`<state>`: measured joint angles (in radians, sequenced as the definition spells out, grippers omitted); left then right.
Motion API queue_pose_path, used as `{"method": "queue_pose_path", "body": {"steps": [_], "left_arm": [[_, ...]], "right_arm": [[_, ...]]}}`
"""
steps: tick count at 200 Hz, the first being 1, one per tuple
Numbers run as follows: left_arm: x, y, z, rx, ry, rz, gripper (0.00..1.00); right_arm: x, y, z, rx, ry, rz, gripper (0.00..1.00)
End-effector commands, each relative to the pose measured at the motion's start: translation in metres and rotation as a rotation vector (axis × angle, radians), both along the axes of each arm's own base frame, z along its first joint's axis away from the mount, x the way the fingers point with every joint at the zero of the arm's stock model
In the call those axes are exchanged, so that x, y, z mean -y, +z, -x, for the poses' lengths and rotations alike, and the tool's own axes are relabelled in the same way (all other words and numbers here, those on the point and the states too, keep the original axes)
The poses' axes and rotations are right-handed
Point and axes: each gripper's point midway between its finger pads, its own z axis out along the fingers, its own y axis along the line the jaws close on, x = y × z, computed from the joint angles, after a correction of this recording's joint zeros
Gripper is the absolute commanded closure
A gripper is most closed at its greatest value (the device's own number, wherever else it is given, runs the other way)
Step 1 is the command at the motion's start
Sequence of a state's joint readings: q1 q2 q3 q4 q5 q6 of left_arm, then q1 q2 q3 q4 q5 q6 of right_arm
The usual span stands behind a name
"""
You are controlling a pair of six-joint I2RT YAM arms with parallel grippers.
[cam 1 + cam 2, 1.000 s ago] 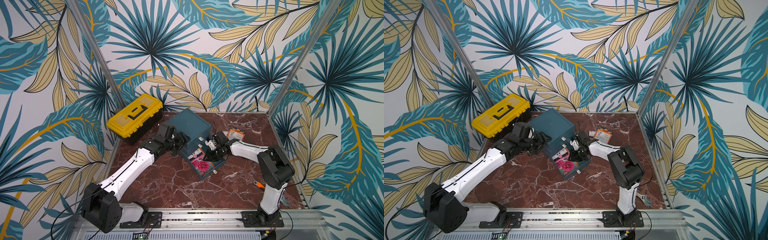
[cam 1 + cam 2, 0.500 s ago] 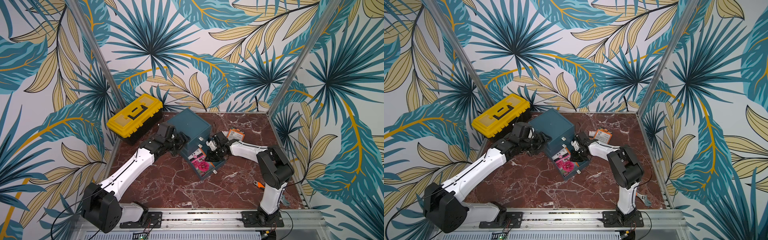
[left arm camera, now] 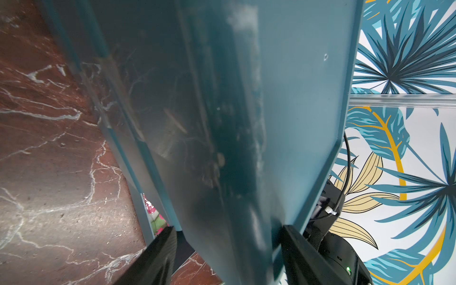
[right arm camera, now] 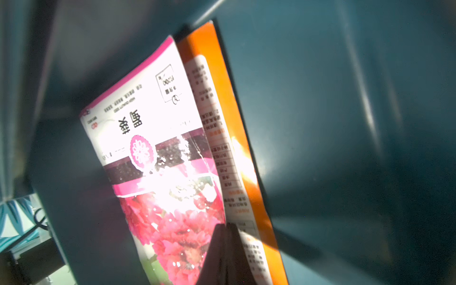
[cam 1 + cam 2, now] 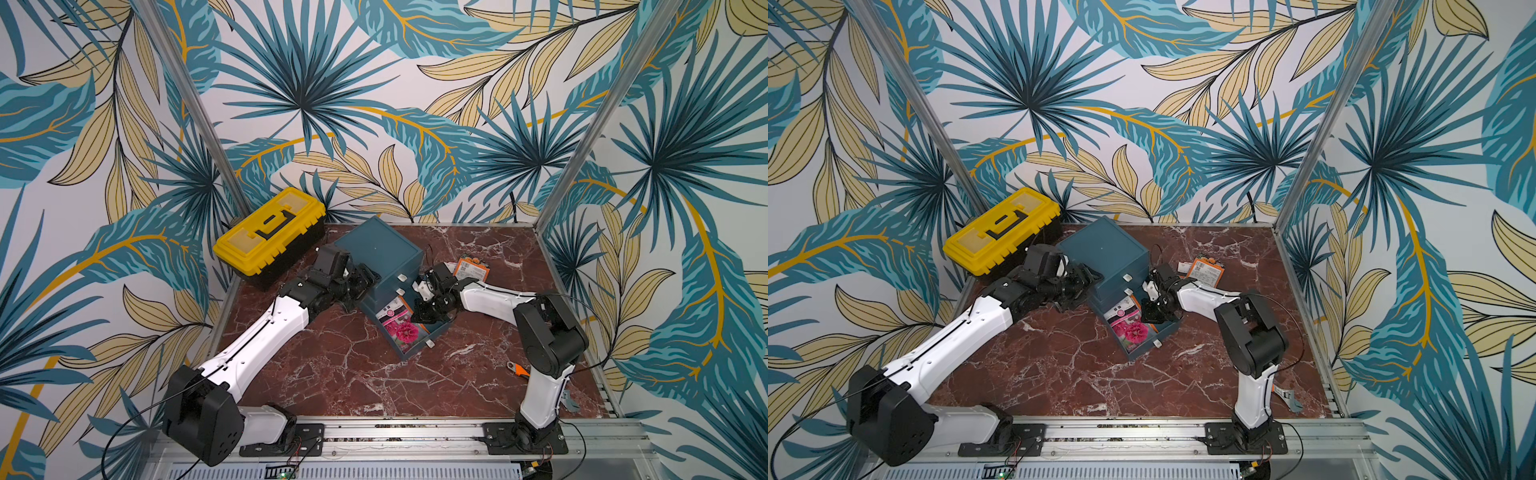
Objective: Take the seed bags out of the drawer
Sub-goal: Pick up the seed packet from the drawer.
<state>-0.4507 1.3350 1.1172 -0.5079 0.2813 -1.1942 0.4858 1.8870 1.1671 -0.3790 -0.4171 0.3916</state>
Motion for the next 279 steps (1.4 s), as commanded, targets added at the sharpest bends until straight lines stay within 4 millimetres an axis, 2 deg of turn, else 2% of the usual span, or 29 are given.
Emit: {"method": "queue_pose_path", "body": {"steps": [1, 76, 184, 222, 279], "left_arm": [[-0.005, -0.009, 0.006, -0.041, 0.000, -0.032, 0.29], [-0.006, -0.011, 0.007, -0.036, 0.010, -0.024, 0.29], [-0.006, -0.010, 0.004, -0.022, 0.020, -0.016, 0.29], [-0.005, -0.011, 0.003, -0.023, 0.022, -0.013, 0.29], [-0.003, -0.012, 0.000, -0.023, 0.022, -0.009, 0.29]], "right_arm": [[-0.008, 0.023, 0.005, -0.048, -0.023, -0.066, 1.00], [0.011, 0.056, 0.016, -0.085, -0.076, -0.045, 1.00], [0.025, 0.105, 0.019, -0.126, -0.168, -0.192, 1.00], [0.044, 0.115, 0.027, -0.123, -0.187, -0.183, 1.00], [0.089, 0.138, 0.036, -0.076, -0.239, -0.184, 1.00]]}}
